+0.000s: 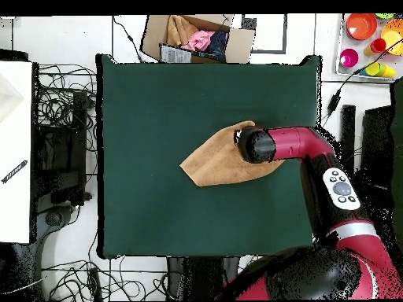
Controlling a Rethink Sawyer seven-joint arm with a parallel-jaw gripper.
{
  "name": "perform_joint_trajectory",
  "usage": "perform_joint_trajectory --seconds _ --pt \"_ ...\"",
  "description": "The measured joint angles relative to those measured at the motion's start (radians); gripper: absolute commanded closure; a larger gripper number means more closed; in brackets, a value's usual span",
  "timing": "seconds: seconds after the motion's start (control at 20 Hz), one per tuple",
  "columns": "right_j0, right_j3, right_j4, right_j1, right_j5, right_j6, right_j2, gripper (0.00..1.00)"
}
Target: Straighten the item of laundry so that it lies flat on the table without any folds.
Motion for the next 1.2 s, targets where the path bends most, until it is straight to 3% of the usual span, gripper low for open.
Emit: perform_joint_trajectory --seconds 0.8,1.2 --pt "0.077 0.061 0.189 -0.045 -0.090 0.000 0.011 1.00" --pt "0.168 0.059 0.265 -0.012 -0.253 0.001 0.005 1.00"
